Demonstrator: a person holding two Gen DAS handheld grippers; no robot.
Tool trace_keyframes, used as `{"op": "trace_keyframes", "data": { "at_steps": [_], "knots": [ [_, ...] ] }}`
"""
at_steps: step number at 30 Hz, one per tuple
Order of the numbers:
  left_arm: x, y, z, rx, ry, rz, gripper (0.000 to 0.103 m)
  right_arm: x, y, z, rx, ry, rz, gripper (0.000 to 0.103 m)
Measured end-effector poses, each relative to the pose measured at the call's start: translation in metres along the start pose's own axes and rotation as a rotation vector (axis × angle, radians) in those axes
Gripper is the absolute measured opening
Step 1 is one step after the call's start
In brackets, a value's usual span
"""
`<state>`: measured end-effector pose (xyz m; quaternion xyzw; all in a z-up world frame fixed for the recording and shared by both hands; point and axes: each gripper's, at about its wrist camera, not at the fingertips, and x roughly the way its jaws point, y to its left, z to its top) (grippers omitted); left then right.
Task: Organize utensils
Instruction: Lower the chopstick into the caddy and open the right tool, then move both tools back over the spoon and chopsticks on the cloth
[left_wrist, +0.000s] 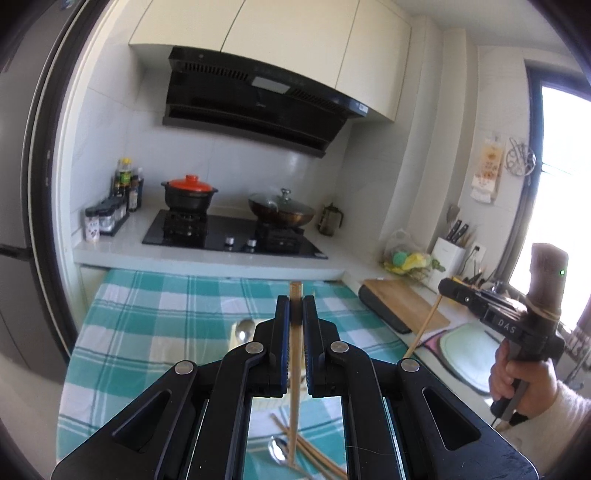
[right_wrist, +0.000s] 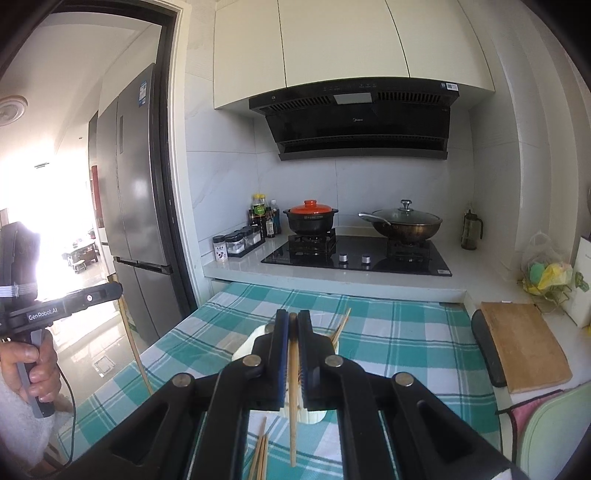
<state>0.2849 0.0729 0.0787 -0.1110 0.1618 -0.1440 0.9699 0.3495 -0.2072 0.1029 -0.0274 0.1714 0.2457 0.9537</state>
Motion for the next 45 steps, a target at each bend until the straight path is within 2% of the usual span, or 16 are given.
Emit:
{"op": "trace_keyframes", "data": {
  "at_steps": [7,10,16,21,26,28,29,30,31,32,33,34,35,39,42,45],
  "knots": [
    [0.040,-0.001,0.046,0.033,-0.161,0.090,0.005,0.037,-0.005,0.045,-0.027,-0.091,-0.062,0.005],
    [0.067,0.002,0.049,0.048,-0.178,0.126,0.005,0.059,-0.007,0.051,-0.012,-0.118,-0.066,0.005],
    [0.139,0.013,0.028,0.018,-0.039,0.131,0.005,0.116,-0.021,0.033,0.049,-0.052,-0.029,0.005],
    [0.193,0.018,-0.004,-0.004,0.101,0.126,0.005,0.166,-0.039,0.002,0.145,0.082,0.026,0.005],
    [0.236,0.010,-0.032,0.027,0.260,0.092,0.006,0.210,-0.050,-0.028,0.210,0.238,0.042,0.005],
    [0.247,0.007,-0.042,0.033,0.314,0.096,0.006,0.220,-0.055,-0.036,0.242,0.267,0.038,0.006],
    [0.250,0.005,-0.046,0.033,0.339,0.096,0.011,0.223,-0.057,-0.038,0.250,0.277,0.031,0.009],
    [0.250,0.005,-0.050,0.030,0.367,0.093,0.017,0.224,-0.058,-0.040,0.253,0.278,0.019,0.009],
    [0.247,0.005,-0.053,0.026,0.386,0.095,0.037,0.222,-0.059,-0.040,0.253,0.276,0.010,0.010],
    [0.240,0.005,-0.054,0.026,0.387,0.099,0.056,0.218,-0.060,-0.040,0.255,0.272,0.003,0.019],
    [0.231,0.005,-0.056,0.034,0.377,0.105,0.063,0.212,-0.062,-0.040,0.257,0.264,-0.002,0.029],
    [0.222,0.005,-0.057,0.050,0.373,0.112,0.070,0.203,-0.064,-0.040,0.254,0.253,-0.016,0.049],
    [0.211,0.006,-0.060,0.071,0.382,0.117,0.073,0.194,-0.064,-0.040,0.243,0.241,-0.032,0.056],
    [0.165,0.016,-0.095,0.155,0.491,0.147,0.081,0.151,-0.066,-0.064,0.154,0.260,-0.082,0.056],
    [0.127,0.031,-0.141,0.146,0.591,0.181,0.083,0.119,-0.071,-0.111,0.129,0.333,-0.118,0.056],
    [0.093,0.042,-0.190,0.069,0.643,0.223,0.083,0.087,-0.073,-0.173,0.135,0.414,-0.177,0.056]
  ]
}}
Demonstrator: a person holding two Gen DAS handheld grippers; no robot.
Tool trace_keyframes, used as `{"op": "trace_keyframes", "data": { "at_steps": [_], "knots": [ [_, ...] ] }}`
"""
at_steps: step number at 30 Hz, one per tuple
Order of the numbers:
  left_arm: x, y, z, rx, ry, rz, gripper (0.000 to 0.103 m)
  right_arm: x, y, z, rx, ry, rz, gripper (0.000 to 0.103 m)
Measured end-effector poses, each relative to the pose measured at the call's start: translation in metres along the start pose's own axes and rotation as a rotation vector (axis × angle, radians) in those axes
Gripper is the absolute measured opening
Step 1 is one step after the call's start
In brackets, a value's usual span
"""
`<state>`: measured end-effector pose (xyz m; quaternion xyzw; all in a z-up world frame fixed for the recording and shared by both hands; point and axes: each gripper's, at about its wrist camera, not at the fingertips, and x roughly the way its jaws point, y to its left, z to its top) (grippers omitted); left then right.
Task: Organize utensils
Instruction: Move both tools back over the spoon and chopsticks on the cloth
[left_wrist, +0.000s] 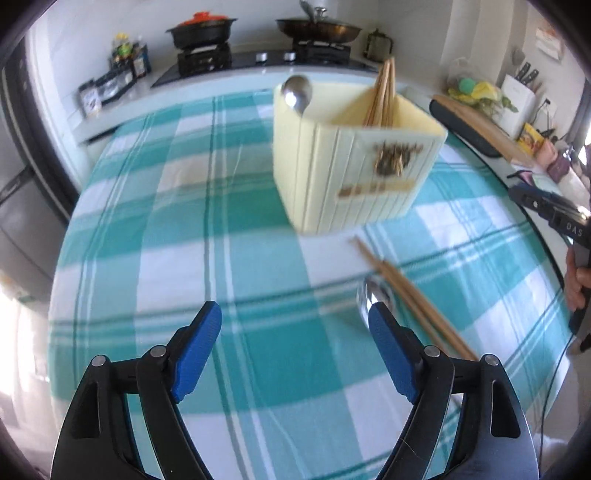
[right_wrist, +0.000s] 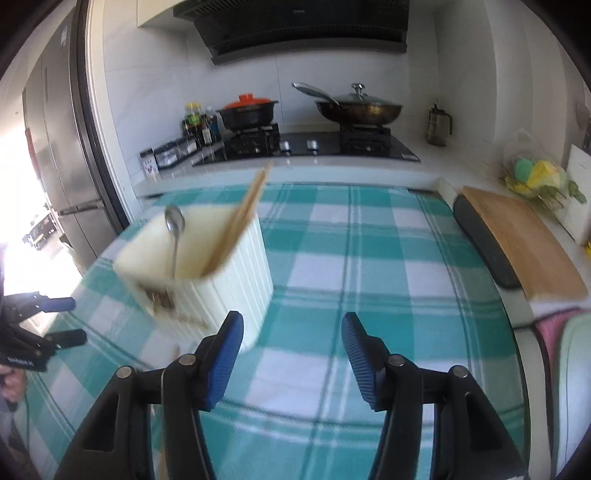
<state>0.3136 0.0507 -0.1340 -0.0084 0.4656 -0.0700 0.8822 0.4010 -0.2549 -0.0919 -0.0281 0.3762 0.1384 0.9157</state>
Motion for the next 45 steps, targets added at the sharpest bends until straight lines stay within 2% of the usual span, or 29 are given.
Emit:
{"op": "trace_keyframes", "data": {
  "at_steps": [3,5,10,14,17,24,29,32,35,41,43,45],
  "knots": [
    [0.005,-0.001,-0.044,-0.109,0.025,-0.004,0.083,-0.001,-0.006,-0.063,0.035,0.080,-0.030,0.056],
    [0.006,-0.009,-0.062,-0.162,0.020,-0.016,0.083,-0.002,-0.006,-0.093,0.042,0.117,-0.067,0.056],
    [0.001,-0.041,-0.075,-0.173,-0.031,-0.009,0.083,-0.015,-0.003,-0.127,0.038,0.108,-0.157,0.056],
    [-0.001,-0.057,-0.075,-0.186,-0.072,-0.005,0.086,-0.015,-0.002,-0.132,0.037,0.111,-0.169,0.056],
    [0.005,-0.065,-0.070,-0.188,-0.062,-0.013,0.086,-0.013,-0.003,-0.133,0.036,0.122,-0.176,0.056],
    [0.025,-0.084,-0.053,-0.173,-0.065,0.027,0.086,-0.013,-0.003,-0.134,0.044,0.122,-0.168,0.056],
    [0.047,-0.096,-0.046,-0.147,-0.022,0.101,0.086,-0.013,-0.004,-0.133,0.043,0.122,-0.169,0.056],
    [0.051,-0.101,-0.049,-0.101,-0.027,0.157,0.089,-0.012,-0.004,-0.133,0.045,0.122,-0.168,0.056],
    [0.048,-0.096,-0.054,-0.098,-0.033,0.153,0.092,-0.012,-0.004,-0.133,0.046,0.122,-0.168,0.056],
    [0.043,-0.087,-0.058,-0.086,-0.045,0.123,0.090,-0.015,0.000,-0.132,0.033,0.110,-0.183,0.056],
    [0.042,-0.087,-0.059,-0.074,-0.047,0.117,0.090,-0.022,0.011,-0.130,0.005,0.068,-0.149,0.056],
    [0.041,-0.085,-0.061,-0.071,-0.050,0.118,0.091,-0.027,0.025,-0.126,-0.008,0.043,-0.045,0.056]
  ]
}}
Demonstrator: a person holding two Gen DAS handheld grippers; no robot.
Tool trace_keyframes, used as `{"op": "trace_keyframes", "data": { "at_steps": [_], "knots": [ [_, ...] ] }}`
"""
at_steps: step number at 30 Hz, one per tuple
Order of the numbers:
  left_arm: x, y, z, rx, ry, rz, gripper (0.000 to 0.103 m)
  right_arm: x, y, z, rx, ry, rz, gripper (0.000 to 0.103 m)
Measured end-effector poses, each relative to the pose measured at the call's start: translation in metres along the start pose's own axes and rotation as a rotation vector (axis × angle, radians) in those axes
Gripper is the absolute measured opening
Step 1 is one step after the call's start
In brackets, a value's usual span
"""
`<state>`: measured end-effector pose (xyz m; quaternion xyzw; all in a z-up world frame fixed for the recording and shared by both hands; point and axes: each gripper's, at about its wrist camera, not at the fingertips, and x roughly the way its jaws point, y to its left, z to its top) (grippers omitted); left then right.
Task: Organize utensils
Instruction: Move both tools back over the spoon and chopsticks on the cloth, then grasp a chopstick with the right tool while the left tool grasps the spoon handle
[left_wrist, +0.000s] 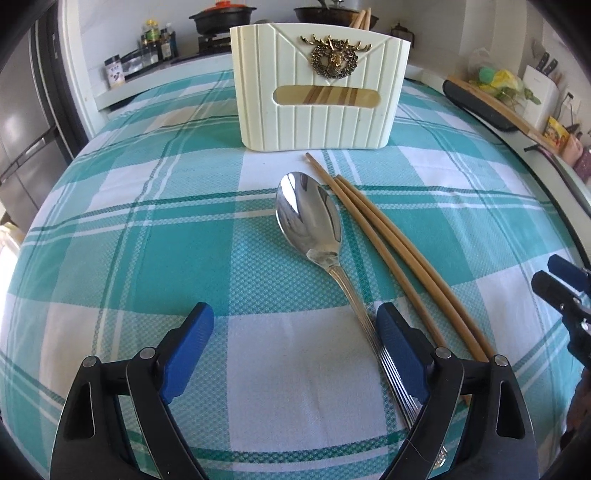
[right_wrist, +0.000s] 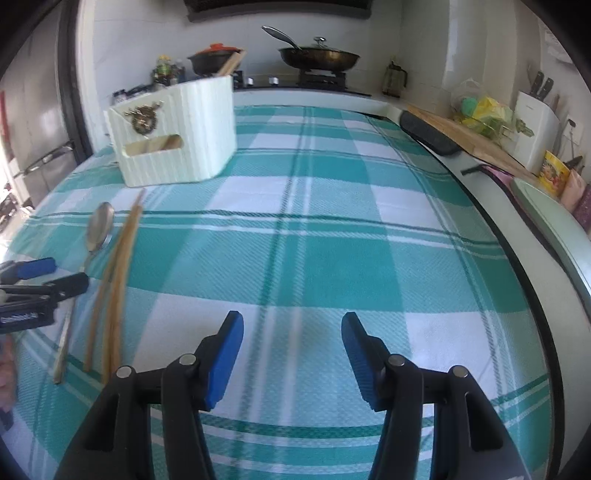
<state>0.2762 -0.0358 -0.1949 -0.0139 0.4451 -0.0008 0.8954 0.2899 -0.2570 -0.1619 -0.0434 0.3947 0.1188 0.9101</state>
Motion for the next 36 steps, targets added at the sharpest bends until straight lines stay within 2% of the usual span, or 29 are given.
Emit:
{"op": "trace_keyframes", "data": {
  "at_steps": [3,6,8,10,13,19,23,26,36],
  "knots": [
    [0.000,0.001,0.000,-0.003,-0.001,0.000,0.091,0.006,0.025,0.008,-0.045,0.034,0.144,0.056],
    [-0.001,0.003,-0.001,-0.004,-0.001,0.002,0.091,0.015,0.045,0.014,-0.088,0.069,0.213,0.056],
    [-0.001,0.005,-0.002,-0.005,-0.003,0.004,0.091,0.022,0.054,0.017,-0.103,0.102,0.253,0.040],
    [-0.001,0.007,-0.003,-0.005,-0.005,0.005,0.092,0.029,0.060,0.019,-0.111,0.134,0.279,0.030],
    [-0.001,0.007,-0.003,-0.005,-0.005,0.007,0.092,0.038,0.067,0.018,-0.132,0.167,0.281,0.023],
    [0.000,0.007,-0.003,0.000,-0.006,0.014,0.093,0.039,0.071,0.020,-0.151,0.179,0.267,0.022],
    [0.000,0.007,-0.003,0.000,-0.006,0.015,0.093,0.039,0.079,0.020,-0.216,0.172,0.200,0.013],
    [-0.001,0.007,-0.003,-0.002,-0.008,0.021,0.093,0.038,0.075,0.019,-0.189,0.158,0.172,0.007],
    [-0.005,0.013,-0.006,0.007,-0.013,0.035,0.085,0.023,0.024,0.005,-0.044,0.113,-0.027,0.007]
  ]
}}
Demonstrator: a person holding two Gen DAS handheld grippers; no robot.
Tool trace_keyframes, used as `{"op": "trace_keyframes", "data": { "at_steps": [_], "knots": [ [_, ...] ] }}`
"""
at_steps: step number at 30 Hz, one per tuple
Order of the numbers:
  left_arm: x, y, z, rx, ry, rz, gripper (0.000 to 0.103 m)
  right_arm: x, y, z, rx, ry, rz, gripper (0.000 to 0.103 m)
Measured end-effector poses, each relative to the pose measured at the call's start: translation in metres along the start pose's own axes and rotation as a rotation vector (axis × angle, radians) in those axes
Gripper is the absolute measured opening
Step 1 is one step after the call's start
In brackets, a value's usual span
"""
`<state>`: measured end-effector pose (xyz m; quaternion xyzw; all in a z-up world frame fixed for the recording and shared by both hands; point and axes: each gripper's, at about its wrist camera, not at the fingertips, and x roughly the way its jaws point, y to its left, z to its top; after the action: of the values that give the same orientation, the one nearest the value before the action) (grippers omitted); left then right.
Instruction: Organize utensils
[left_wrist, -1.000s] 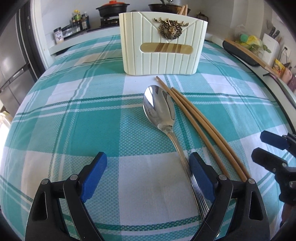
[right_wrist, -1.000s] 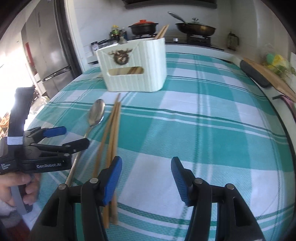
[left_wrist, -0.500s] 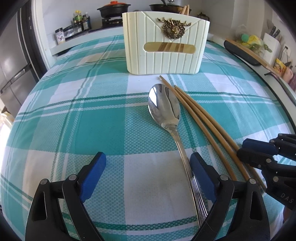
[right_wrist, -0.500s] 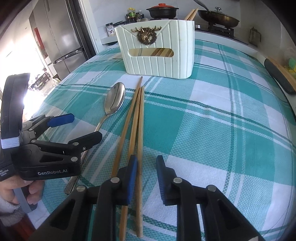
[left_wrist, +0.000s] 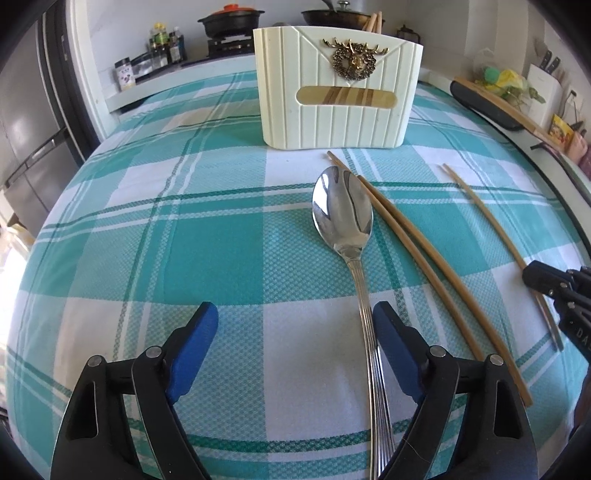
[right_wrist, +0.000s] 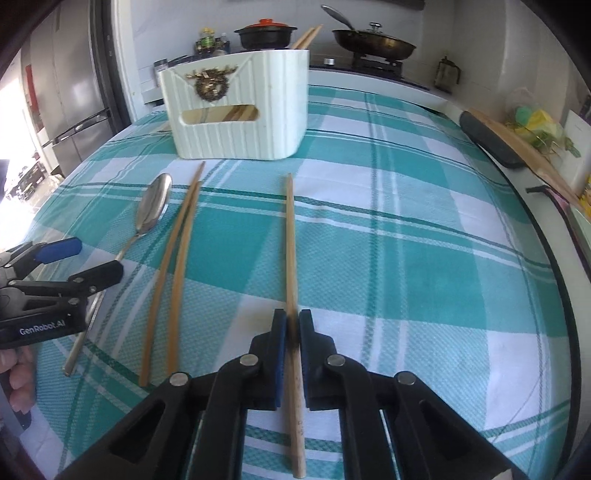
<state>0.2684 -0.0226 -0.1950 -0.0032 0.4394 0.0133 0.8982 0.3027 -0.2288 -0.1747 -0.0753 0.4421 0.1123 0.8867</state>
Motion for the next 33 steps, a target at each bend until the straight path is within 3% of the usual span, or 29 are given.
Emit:
{"op": "trace_keyframes", "data": {
  "at_steps": [3,6,8,9,11,17,21,22,24,25,26,33],
  "knots": [
    [-0.004,0.001,-0.002,0.018,-0.007,-0.014,0.071,-0.006,-0.022,-0.008,0.051,0.000,-0.057,0.007],
    [-0.008,-0.004,-0.005,0.065,-0.019,-0.038,0.045,-0.011,-0.036,-0.015,0.087,-0.002,-0.067,0.007],
    [-0.010,-0.012,-0.006,0.111,-0.028,-0.047,0.011,-0.012,-0.040,-0.019,0.094,-0.008,-0.071,0.007],
    [-0.011,-0.016,-0.007,0.130,-0.030,-0.041,0.006,-0.013,-0.040,-0.020,0.095,-0.012,-0.072,0.007],
    [-0.012,-0.018,-0.009,0.138,-0.038,-0.019,0.006,-0.014,-0.040,-0.021,0.097,-0.017,-0.076,0.007],
    [-0.015,0.007,-0.011,0.067,-0.025,0.065,0.006,-0.017,-0.043,-0.025,0.107,-0.019,-0.108,0.007],
    [-0.019,0.022,-0.016,0.044,-0.016,0.055,0.008,-0.022,-0.045,-0.030,0.117,-0.022,-0.090,0.007],
    [-0.020,0.024,-0.018,0.042,-0.015,0.051,0.014,-0.024,-0.045,-0.032,0.119,-0.027,-0.076,0.009],
    [-0.022,0.026,-0.020,0.043,-0.022,0.080,0.042,-0.024,-0.043,-0.033,0.107,-0.026,-0.063,0.016],
    [-0.022,0.027,-0.020,0.042,-0.022,0.089,0.063,-0.024,-0.042,-0.033,0.098,-0.028,-0.066,0.030],
    [-0.021,0.028,-0.020,0.037,-0.018,0.089,0.073,-0.025,-0.040,-0.033,0.091,-0.032,-0.075,0.045],
    [-0.019,0.026,-0.021,0.067,-0.030,0.129,0.083,-0.022,-0.044,-0.035,0.091,-0.020,-0.071,0.049]
  ]
}}
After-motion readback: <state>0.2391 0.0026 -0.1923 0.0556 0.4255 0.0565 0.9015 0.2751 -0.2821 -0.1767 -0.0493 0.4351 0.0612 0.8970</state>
